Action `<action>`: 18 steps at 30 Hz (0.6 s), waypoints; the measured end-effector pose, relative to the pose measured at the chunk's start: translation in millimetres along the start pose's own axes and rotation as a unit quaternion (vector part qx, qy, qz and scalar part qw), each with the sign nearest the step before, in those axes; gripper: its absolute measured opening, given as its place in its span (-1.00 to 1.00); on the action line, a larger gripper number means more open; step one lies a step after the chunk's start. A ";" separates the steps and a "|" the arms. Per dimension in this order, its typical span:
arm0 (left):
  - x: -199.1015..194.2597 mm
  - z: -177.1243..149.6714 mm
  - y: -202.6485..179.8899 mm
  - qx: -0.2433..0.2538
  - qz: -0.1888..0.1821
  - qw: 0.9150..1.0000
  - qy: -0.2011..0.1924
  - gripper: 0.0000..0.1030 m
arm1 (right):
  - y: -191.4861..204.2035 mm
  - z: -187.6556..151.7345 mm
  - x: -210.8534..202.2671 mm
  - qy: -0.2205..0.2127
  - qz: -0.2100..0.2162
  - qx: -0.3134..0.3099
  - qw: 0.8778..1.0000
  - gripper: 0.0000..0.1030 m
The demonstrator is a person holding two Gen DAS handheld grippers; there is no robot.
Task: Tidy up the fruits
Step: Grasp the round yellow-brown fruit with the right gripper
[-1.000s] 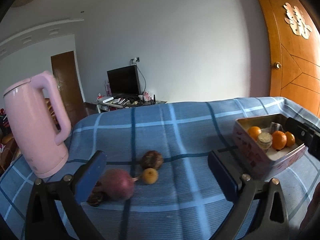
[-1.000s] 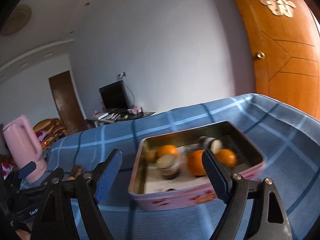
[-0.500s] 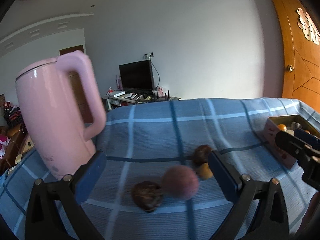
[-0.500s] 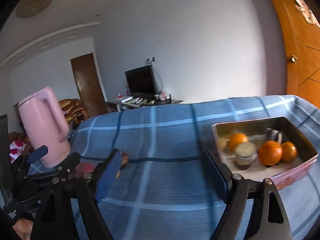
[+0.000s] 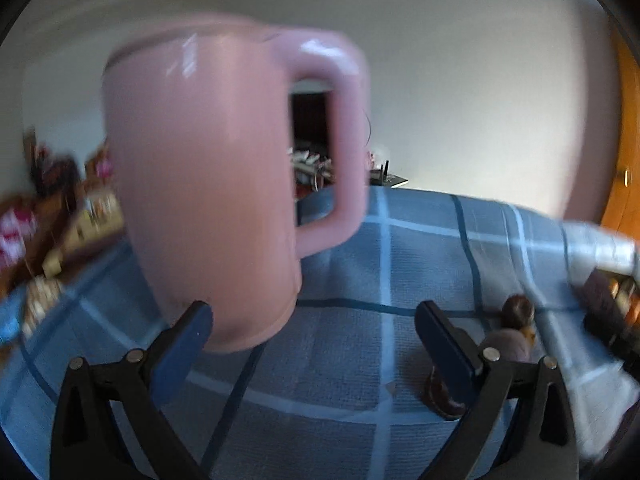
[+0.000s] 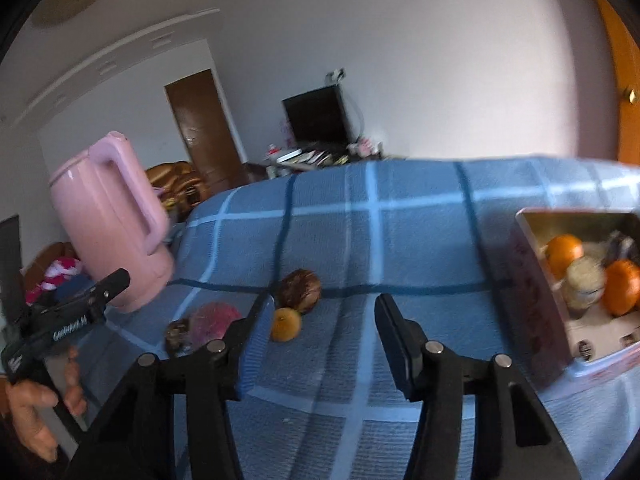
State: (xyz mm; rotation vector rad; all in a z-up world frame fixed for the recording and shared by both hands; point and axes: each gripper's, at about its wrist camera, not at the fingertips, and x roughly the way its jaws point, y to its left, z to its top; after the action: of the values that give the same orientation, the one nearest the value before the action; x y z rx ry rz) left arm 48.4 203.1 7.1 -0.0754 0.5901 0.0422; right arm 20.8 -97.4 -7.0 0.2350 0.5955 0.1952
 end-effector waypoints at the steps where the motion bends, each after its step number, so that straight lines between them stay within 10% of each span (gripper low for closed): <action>1: 1.6 0.0 4.5 -0.013 -0.007 1.000 0.007 0.97 | 2.0 -1.5 3.9 0.009 0.012 0.003 1.000 0.06; 18: 1.3 -3.6 -14.6 0.071 -0.015 0.997 0.025 0.83 | 23.6 -0.9 87.6 0.142 0.027 0.034 0.989 -0.32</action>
State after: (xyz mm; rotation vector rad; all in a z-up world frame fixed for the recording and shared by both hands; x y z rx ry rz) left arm 48.4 188.2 4.3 0.0524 0.6403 -0.0301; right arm 88.7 -53.0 -47.8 0.2911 0.8797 0.2631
